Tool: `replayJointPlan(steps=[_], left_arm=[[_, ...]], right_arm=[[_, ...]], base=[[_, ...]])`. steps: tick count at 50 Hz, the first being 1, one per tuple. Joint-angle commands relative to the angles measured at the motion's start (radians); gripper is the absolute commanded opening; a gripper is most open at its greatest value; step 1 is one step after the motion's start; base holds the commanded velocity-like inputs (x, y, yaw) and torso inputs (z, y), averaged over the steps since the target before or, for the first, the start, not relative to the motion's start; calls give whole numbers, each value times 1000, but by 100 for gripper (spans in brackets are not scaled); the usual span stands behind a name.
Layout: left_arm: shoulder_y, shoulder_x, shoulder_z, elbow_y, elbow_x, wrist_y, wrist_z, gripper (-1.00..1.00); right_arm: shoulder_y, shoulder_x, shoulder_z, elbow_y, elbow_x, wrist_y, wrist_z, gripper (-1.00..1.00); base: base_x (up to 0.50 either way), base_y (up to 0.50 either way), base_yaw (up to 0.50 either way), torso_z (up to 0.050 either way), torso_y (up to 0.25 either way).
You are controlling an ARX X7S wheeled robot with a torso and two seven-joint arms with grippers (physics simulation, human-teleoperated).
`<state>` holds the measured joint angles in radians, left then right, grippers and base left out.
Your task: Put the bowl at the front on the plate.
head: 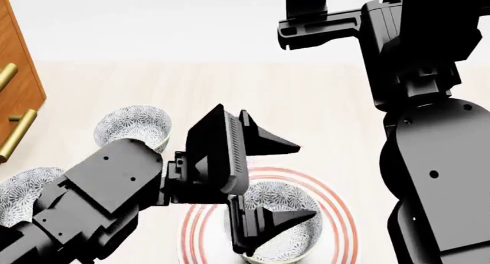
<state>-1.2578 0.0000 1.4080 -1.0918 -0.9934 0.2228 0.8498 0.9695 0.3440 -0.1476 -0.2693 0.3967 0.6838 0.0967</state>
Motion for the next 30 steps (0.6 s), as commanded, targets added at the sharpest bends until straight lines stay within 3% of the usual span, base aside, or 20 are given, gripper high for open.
replayJointPlan(steps=[1, 3, 8, 17, 20, 30], left_arm=[[-25, 0, -82, -114, 27, 128, -204, 100], [-27, 0, -12, -138, -14, 159, -240, 100], [-26, 0, 35, -169, -54, 198, -293, 100], [-10, 0, 20, -212, -67, 224, -384, 100], [-2, -1, -43, -217, 0, 222, -434, 100], [30, -9, -452, -217, 296, 162, -560, 100]], right_arm=[[-11, -2, 4, -4, 4, -9, 8, 100], [-15, -1, 5, -4, 3, -14, 9, 100], [-26, -1, 4, -4, -2, -32, 10, 100], [-43, 0, 14, -5, 1, -49, 14, 100], [-47, -1, 12, -6, 1, -53, 15, 100], [-79, -6, 16, 0, -9, -97, 24, 100]], base=[[0, 0, 0, 0, 0], [0, 0, 0, 0, 0], [0, 0, 0, 0, 0], [0, 0, 0, 0, 0], [0, 0, 0, 0, 0], [0, 0, 0, 0, 0]])
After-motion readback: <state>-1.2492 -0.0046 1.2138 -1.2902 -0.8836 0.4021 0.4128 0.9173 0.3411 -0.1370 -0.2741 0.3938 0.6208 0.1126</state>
